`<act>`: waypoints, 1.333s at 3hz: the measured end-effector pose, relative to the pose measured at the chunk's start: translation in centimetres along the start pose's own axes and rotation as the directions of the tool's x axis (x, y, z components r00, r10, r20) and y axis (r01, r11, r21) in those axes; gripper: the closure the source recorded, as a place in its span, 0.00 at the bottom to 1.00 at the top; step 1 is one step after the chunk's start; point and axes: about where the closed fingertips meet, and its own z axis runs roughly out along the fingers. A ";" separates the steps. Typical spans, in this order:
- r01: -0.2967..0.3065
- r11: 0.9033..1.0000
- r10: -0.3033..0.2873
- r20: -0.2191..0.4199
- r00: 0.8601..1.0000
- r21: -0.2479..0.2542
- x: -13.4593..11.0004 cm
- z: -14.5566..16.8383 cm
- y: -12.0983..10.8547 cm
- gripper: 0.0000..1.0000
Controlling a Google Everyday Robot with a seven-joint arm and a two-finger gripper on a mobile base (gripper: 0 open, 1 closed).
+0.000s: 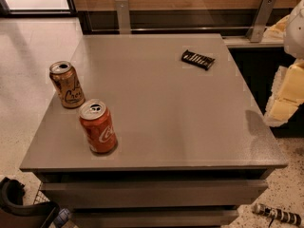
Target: Move rxbar chocolate near coke can
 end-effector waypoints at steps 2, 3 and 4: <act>-0.037 0.998 0.034 0.053 0.998 0.057 0.8 0.7 -2.0 0.00; -0.165 0.981 0.137 0.238 0.962 0.099 4.0 3.7 -5.7 0.00; -0.259 0.954 0.161 0.466 0.870 0.153 4.5 5.7 -11.0 0.00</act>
Offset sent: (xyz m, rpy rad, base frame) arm 0.1012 -0.0601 0.0010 0.2465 -0.3550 -0.1560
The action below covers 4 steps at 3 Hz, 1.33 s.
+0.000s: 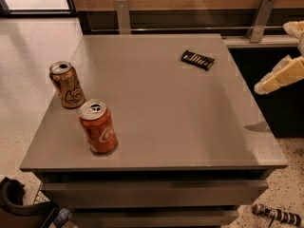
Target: Move rxbar chocolate near coke can
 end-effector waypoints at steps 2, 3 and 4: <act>-0.087 0.992 0.061 0.257 0.965 0.092 -2.1 2.7 -6.7 0.00; -0.104 0.993 0.084 0.277 0.957 0.058 -2.6 4.7 -7.5 0.00; -0.103 0.994 0.104 0.306 0.946 -0.022 -4.0 9.5 -8.7 0.00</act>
Offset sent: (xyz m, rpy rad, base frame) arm 0.0528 -0.0085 0.0168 0.1706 -0.1464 -0.0245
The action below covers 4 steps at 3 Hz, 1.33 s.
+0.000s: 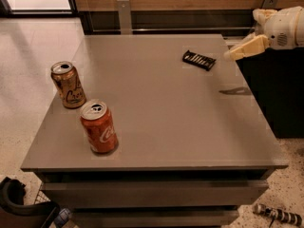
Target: Move rxbar chocolate near coke can
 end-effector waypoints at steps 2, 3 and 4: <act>-0.035 0.992 0.034 -0.012 0.999 -0.123 1.0 7.1 -0.2 0.00; -0.089 0.981 0.082 -0.047 0.996 -0.172 3.4 9.3 0.4 0.00; -0.151 0.970 0.143 -0.054 0.988 -0.190 6.0 10.6 0.1 0.00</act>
Offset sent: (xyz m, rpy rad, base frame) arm 0.0683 0.0515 -0.0614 0.0301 0.1587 0.1261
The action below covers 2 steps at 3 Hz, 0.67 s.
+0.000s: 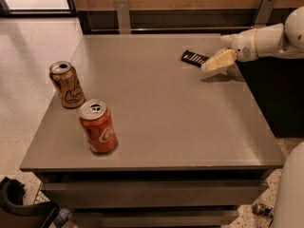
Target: Move rxbar chocolate near coke can
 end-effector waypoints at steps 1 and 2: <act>-0.026 1.000 0.027 0.018 0.999 -0.014 0.9 1.0 -0.5 0.00; -0.047 0.996 0.049 0.031 0.998 -0.072 1.8 3.5 0.2 0.00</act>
Offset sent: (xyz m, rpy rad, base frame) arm 0.0176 0.0220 -0.0398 0.0939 0.0609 0.0582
